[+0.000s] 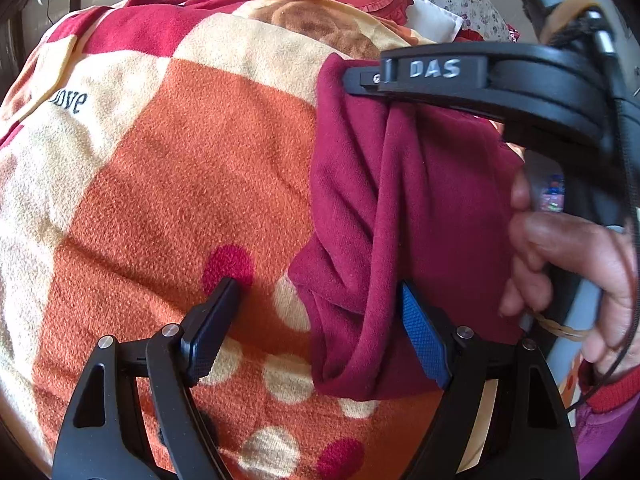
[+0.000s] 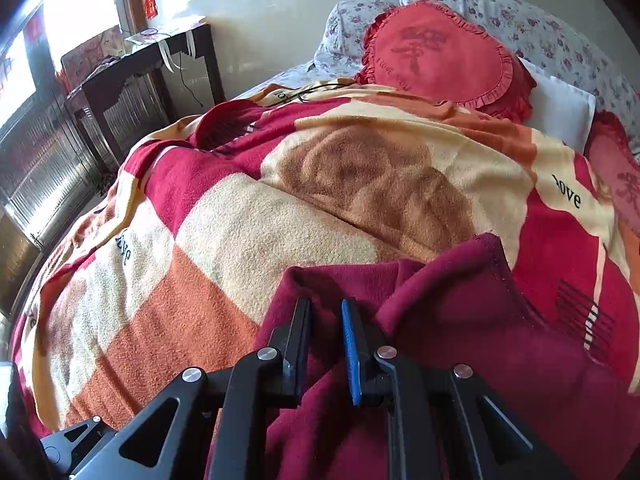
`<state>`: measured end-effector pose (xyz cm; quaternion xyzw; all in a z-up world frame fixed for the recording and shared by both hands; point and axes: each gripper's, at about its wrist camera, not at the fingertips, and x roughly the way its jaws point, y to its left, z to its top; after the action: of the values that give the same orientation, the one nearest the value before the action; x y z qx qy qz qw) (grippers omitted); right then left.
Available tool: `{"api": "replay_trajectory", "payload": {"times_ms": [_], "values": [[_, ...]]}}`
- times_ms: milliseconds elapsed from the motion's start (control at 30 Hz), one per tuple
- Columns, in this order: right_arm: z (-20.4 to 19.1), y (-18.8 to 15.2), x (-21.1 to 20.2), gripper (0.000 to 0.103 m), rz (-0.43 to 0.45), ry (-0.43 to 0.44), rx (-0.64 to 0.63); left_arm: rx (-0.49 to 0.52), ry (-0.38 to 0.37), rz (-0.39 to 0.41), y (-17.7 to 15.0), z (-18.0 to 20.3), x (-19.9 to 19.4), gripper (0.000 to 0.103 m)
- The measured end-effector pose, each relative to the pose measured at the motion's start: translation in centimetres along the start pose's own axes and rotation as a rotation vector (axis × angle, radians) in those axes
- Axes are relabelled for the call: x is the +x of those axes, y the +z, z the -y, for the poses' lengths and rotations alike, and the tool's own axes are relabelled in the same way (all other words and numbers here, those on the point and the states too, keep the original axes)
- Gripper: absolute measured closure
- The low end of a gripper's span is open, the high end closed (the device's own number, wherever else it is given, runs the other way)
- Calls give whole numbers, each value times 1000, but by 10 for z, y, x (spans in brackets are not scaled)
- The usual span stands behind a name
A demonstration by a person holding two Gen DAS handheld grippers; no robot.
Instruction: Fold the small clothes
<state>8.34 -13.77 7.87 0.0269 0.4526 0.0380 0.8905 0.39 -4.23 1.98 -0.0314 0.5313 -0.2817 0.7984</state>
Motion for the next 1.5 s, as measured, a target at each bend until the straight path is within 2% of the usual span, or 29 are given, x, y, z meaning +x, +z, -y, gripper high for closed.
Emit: {"api": "replay_trajectory", "payload": {"times_ms": [100,167,233,267,367,467,567,667,700,767,900,967,1100,1200,1267,1300,1333,1367,1433,1500], "values": [[6,0,-9,88,-15,47,37,3,4,6,0,2,1,21],[8,-5,-23,81,-15,81,74,3,7,8,0,5,2,21],[8,-8,-37,62,0,110,94,2,9,10,0,6,3,21],[8,-11,-44,58,9,116,98,3,10,10,1,8,4,21],[10,-20,-60,56,22,95,94,4,15,12,-1,11,3,21],[22,-28,-66,56,24,114,151,-17,2,15,-3,9,1,21],[35,-31,-59,54,-19,130,220,-51,-25,25,-4,5,1,21],[35,-27,-44,47,-70,137,252,-50,-33,37,-5,4,1,21],[33,-23,-38,42,-81,129,262,-48,-34,37,-5,3,0,21],[29,-17,-31,39,-89,113,278,-48,-43,39,-5,2,0,21],[14,0,-17,26,-98,45,273,-55,-73,53,-9,-4,-2,21],[6,5,-11,20,-108,4,241,-55,-83,66,-12,-9,-5,21],[-15,10,7,12,-146,-134,126,-46,-82,79,-16,-11,-7,21],[-24,8,20,11,-161,-231,31,-42,-87,75,-17,-12,-8,21],[-20,4,20,20,-144,-238,-2,-32,-90,72,-17,-12,-9,21],[-14,2,16,31,-127,-230,7,-20,-92,74,-16,-11,-9,21],[-7,0,10,42,-110,-202,26,-3,-94,76,-14,-8,-9,21],[4,-1,1,48,-95,-157,57,19,-99,79,-13,-7,-10,21],[20,-2,-11,69,-76,-69,123,42,-115,68,-5,-3,-9,21],[37,-7,-24,76,-54,32,205,50,-142,74,0,-2,-8,21]]}}
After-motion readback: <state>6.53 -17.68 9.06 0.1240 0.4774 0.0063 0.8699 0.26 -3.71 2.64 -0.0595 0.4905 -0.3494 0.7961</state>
